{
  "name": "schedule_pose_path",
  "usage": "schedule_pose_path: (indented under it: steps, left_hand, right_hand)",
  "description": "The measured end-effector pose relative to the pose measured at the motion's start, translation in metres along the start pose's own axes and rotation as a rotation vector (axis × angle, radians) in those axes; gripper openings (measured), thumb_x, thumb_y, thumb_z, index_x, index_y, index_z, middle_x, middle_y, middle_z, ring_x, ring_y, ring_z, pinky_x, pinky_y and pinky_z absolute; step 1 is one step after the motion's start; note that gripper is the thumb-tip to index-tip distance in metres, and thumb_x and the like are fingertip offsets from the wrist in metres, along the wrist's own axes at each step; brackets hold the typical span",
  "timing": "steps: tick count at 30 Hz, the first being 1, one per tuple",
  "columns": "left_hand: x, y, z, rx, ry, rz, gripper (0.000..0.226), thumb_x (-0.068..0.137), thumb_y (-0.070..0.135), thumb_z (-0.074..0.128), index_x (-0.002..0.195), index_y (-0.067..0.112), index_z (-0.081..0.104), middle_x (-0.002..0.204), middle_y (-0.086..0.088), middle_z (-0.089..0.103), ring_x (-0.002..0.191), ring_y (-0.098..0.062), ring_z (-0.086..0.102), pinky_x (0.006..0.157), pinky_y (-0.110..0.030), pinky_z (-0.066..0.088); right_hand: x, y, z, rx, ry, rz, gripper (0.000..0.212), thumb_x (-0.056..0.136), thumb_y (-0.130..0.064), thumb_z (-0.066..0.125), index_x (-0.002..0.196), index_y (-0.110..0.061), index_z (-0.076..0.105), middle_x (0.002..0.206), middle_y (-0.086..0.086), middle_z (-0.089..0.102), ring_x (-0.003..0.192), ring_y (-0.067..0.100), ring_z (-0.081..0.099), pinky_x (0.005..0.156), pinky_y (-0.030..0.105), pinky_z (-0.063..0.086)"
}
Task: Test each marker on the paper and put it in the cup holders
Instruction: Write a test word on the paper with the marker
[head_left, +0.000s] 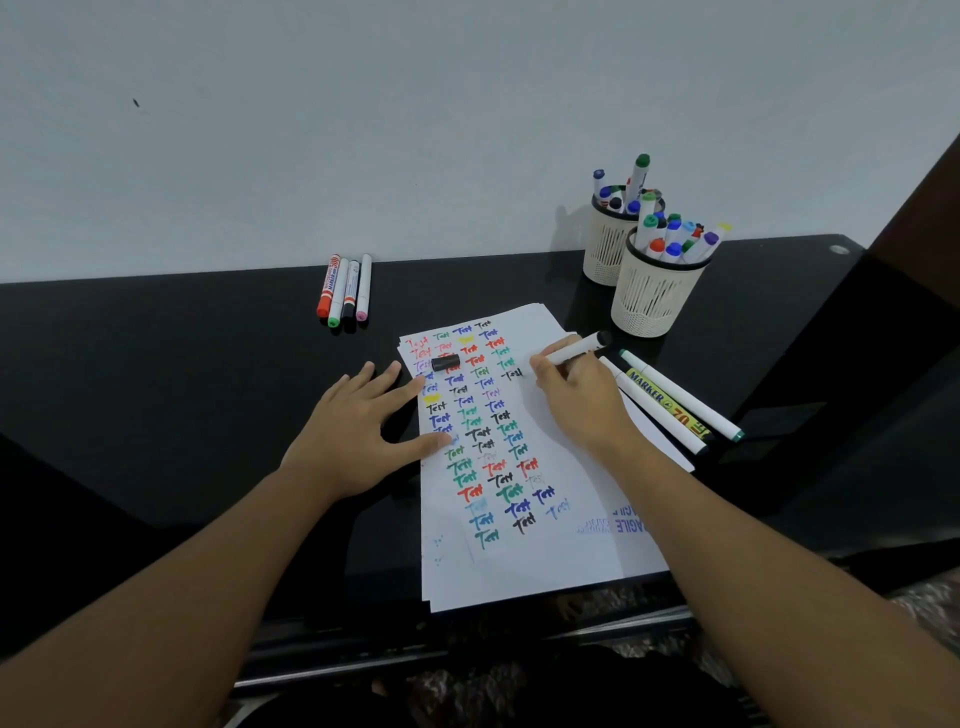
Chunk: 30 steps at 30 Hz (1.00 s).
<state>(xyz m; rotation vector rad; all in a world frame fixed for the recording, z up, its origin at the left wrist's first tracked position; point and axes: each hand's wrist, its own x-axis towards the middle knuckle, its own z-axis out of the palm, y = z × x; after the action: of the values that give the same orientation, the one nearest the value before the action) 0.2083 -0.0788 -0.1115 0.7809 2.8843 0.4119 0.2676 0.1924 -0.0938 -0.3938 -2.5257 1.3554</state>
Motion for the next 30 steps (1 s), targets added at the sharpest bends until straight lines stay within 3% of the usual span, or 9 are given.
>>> schedule_pose_path:
  steps: [5, 9, 12, 17, 20, 23, 25, 27, 30]
  left_hand:
    - [0.000, 0.000, 0.000, 0.005, 0.000, -0.002, 0.104, 0.067, 0.103, 0.027, 0.156, 0.048, 0.020, 0.167, 0.010, 0.009, 0.156, -0.016, 0.000, 0.126, -0.046, 0.004]
    - [0.000, 0.000, 0.000, -0.005, 0.011, 0.008, 0.104, 0.068, 0.103, 0.028, 0.156, 0.048, 0.020, 0.167, 0.010, 0.009, 0.156, -0.016, 0.001, 0.126, -0.045, 0.004]
    - [0.000, 0.000, -0.001, -0.024, 0.020, 0.009, 0.103, 0.068, 0.102, 0.029, 0.156, 0.048, 0.023, 0.167, 0.009, 0.011, 0.156, -0.017, 0.003, 0.126, -0.046, 0.006]
    - [0.003, 0.003, -0.008, -0.216, 0.112, -0.034, 0.075, 0.083, 0.080, 0.052, 0.148, 0.043, 0.042, 0.156, 0.011, 0.042, 0.148, -0.020, 0.032, 0.120, -0.048, 0.028]
    - [0.019, 0.011, -0.016, -0.300, 0.200, -0.126, 0.055, 0.091, 0.057, 0.063, 0.140, 0.035, 0.049, 0.134, 0.007, 0.062, 0.128, -0.021, 0.053, 0.104, -0.044, 0.045]
    - [0.033, 0.021, -0.015, -0.255, 0.264, -0.198, 0.052, 0.093, 0.053, 0.062, 0.141, 0.036, 0.050, 0.125, 0.001, 0.060, 0.120, -0.024, 0.046, 0.099, -0.043, 0.042]
    - [0.039, 0.026, -0.009, -0.176, 0.262, -0.215, 0.054, 0.093, 0.057, 0.059, 0.143, 0.040, 0.048, 0.128, 0.002, 0.054, 0.122, -0.025, 0.042, 0.107, -0.046, 0.036]
    - [0.043, 0.029, -0.002, -0.130, 0.266, -0.225, 0.052, 0.093, 0.062, 0.056, 0.142, 0.046, 0.050, 0.129, 0.006, 0.049, 0.126, -0.023, 0.039, 0.115, -0.053, 0.027]
    - [0.047, 0.029, 0.005, -0.144, 0.336, -0.213, 0.039, 0.094, 0.059, 0.056, 0.131, 0.047, 0.061, 0.125, 0.008, 0.048, 0.125, -0.021, 0.039, 0.117, -0.055, 0.023]
  right_hand:
    - [-0.002, -0.003, -0.001, -0.003, -0.026, -0.007, 0.018, 0.107, -0.032, 0.053, 0.100, -0.018, 0.063, 0.096, 0.001, 0.069, 0.091, 0.011, 0.063, 0.078, 0.026, 0.049]
    - [-0.002, -0.003, -0.001, 0.020, 0.024, -0.024, 0.017, 0.107, -0.031, 0.055, 0.090, -0.029, 0.056, 0.091, -0.004, 0.067, 0.088, 0.011, 0.064, 0.082, 0.032, 0.052]
    - [-0.003, -0.003, -0.006, 0.185, 0.071, -0.023, 0.006, 0.105, -0.031, 0.058, 0.108, -0.026, 0.059, 0.095, -0.001, 0.067, 0.091, 0.017, 0.065, 0.086, 0.039, 0.055]
    - [-0.005, -0.002, -0.003, 0.115, -0.001, -0.074, 0.010, 0.106, -0.030, 0.056, 0.108, -0.029, 0.066, 0.082, -0.009, 0.068, 0.076, 0.001, 0.064, 0.087, 0.039, 0.057]
    - [-0.005, 0.000, -0.003, 0.050, -0.058, -0.092, 0.030, 0.106, -0.015, 0.055, 0.129, -0.033, 0.061, 0.101, -0.013, 0.072, 0.098, -0.001, 0.064, 0.097, 0.033, 0.052]
    - [-0.002, -0.001, -0.005, -0.033, -0.203, -0.062, 0.069, 0.103, 0.001, 0.044, 0.158, -0.039, 0.031, 0.142, -0.008, 0.058, 0.125, 0.007, 0.056, 0.106, 0.027, 0.044]
    - [0.000, -0.004, -0.006, -0.008, -0.274, -0.051, 0.066, 0.107, -0.005, 0.040, 0.162, -0.039, 0.025, 0.159, -0.006, 0.044, 0.143, 0.010, 0.042, 0.112, 0.022, 0.029]
    - [0.002, -0.005, -0.008, 0.046, -0.268, -0.047, 0.053, 0.111, -0.019, 0.039, 0.160, -0.038, 0.032, 0.161, -0.010, 0.041, 0.148, 0.007, 0.034, 0.111, 0.016, 0.022]
    - [0.006, -0.009, -0.008, 0.071, -0.181, -0.063, 0.037, 0.110, -0.035, 0.046, 0.146, -0.038, 0.053, 0.147, -0.013, 0.056, 0.134, 0.005, 0.049, 0.091, 0.008, 0.035]
